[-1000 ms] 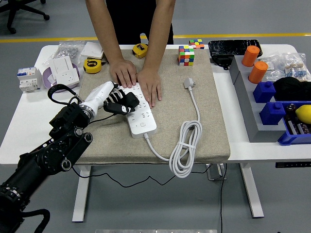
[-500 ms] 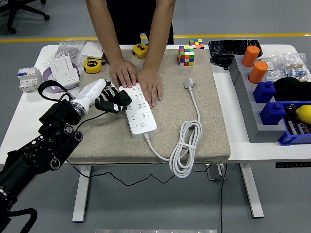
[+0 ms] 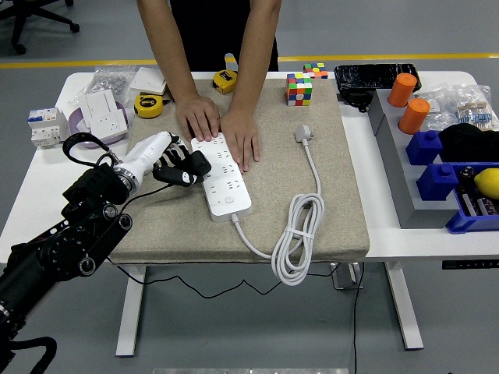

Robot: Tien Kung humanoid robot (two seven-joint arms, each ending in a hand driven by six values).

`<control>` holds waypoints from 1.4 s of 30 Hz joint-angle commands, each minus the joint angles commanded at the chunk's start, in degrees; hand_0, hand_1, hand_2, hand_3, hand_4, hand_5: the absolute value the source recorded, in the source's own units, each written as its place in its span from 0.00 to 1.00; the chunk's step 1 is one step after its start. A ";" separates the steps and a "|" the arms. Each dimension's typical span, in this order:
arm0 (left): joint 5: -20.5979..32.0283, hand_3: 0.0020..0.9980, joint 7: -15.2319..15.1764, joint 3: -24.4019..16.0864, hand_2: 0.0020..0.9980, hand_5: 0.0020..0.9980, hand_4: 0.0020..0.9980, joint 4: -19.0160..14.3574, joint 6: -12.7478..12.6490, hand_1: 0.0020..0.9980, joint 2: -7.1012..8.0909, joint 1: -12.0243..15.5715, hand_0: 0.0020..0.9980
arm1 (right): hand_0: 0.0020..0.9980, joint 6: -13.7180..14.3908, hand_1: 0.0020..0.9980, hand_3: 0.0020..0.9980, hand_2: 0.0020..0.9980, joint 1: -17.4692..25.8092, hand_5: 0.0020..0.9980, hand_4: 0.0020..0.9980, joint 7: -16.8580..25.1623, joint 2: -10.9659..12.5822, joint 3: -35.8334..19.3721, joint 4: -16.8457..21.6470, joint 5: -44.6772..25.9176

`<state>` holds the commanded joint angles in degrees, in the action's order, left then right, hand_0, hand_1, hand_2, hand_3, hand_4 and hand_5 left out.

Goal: Pick up the plug,place it near the board,insert it into the board,press the button

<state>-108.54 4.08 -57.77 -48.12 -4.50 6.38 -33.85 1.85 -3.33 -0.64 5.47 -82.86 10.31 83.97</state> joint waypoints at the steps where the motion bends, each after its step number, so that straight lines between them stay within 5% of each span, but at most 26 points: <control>1: 0.12 0.48 0.00 0.24 0.41 0.08 0.58 0.05 0.01 0.51 0.10 -0.03 0.42 | 1.00 0.01 0.91 0.84 0.86 -0.05 0.91 1.00 0.01 0.00 -0.01 0.00 -0.02; 32: -1.69 0.49 0.08 6.40 0.43 0.07 0.59 2.11 -0.84 0.52 1.22 -2.12 0.42 | 1.00 -0.59 0.91 0.82 0.85 -0.75 0.91 1.00 0.53 0.19 0.17 0.00 -0.79; 42: -3.30 0.50 -0.27 9.37 0.44 0.07 0.59 2.73 -1.95 0.52 2.69 -3.42 0.42 | 1.00 -0.61 0.90 0.82 0.85 -0.59 0.91 1.00 0.66 0.27 0.35 0.00 -1.40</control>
<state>-111.84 3.81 -48.40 -45.39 -6.45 9.06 -37.26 1.24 -3.92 0.02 5.74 -82.51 10.31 82.57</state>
